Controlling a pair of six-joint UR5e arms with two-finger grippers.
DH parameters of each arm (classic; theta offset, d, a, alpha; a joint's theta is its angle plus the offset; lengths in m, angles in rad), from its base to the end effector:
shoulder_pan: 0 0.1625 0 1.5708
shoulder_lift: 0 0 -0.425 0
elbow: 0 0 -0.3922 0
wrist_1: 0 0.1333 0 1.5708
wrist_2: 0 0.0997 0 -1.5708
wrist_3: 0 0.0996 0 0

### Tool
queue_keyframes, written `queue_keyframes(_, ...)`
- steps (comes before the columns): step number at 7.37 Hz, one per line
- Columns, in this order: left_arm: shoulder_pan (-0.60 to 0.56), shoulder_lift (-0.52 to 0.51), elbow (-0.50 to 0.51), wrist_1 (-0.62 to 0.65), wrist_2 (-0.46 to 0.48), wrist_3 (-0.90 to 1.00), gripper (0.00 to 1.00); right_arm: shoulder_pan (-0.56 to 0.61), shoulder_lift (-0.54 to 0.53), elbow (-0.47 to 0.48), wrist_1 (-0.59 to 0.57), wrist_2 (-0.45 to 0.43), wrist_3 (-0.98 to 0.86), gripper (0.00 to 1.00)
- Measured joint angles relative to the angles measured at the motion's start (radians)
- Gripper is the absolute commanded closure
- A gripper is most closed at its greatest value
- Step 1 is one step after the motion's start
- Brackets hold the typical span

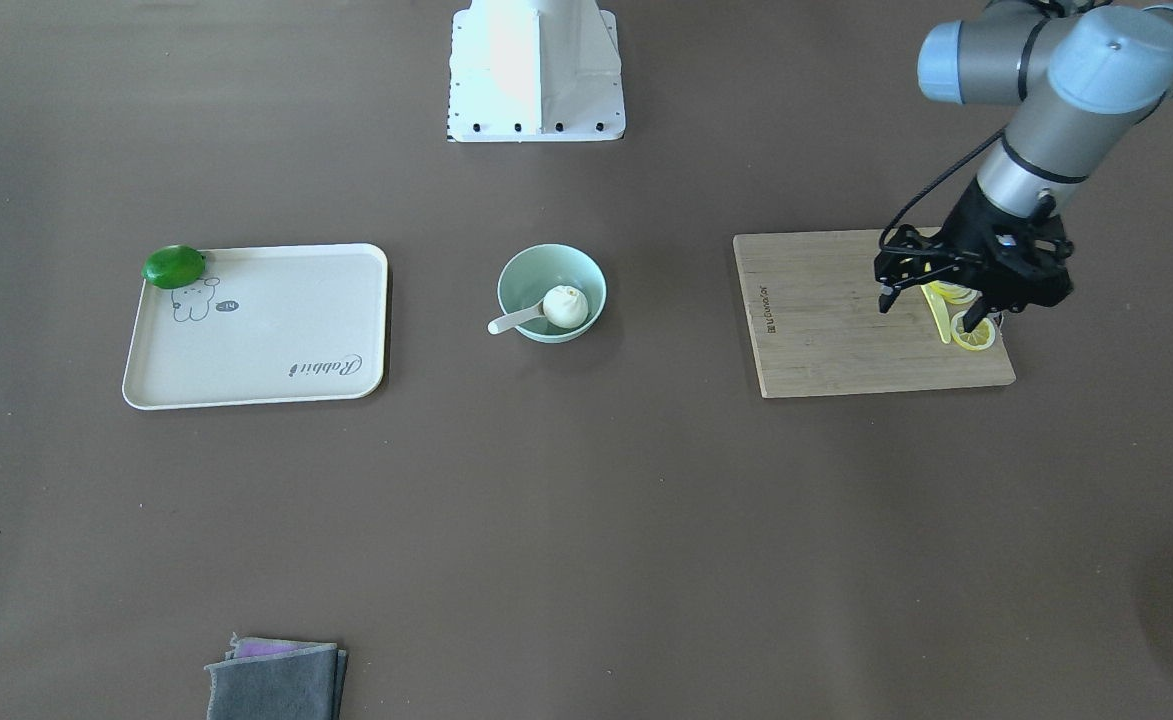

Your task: Put spoon and bun in bowl

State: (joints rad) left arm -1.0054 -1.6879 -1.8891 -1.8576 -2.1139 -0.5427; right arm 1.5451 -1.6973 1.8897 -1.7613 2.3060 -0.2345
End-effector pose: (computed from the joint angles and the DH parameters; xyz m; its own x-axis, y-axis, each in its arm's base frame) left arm 0.2183 -0.4968 0.4172 0.6699 0.3126 -0.6734 -0.0654 0.9284 0.3658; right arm 0.0554 -0.4327 0.5828 0.7152 -0.2521 0.6519 0.1973 0.9676 0.1577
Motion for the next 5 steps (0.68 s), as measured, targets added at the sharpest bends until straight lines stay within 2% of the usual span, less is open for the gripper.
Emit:
queue_keyframes(2,-0.178,0.127,0.058,-0.001,-0.079,0.288,0.01,0.005,-0.011,-0.040,-0.010,0.003,-0.011,0.00)
queue_keyframes(5,-0.317,0.222,0.186,-0.017,-0.091,0.383,0.01,0.006,-0.003,-0.103,0.002,0.008,-0.009,0.00)
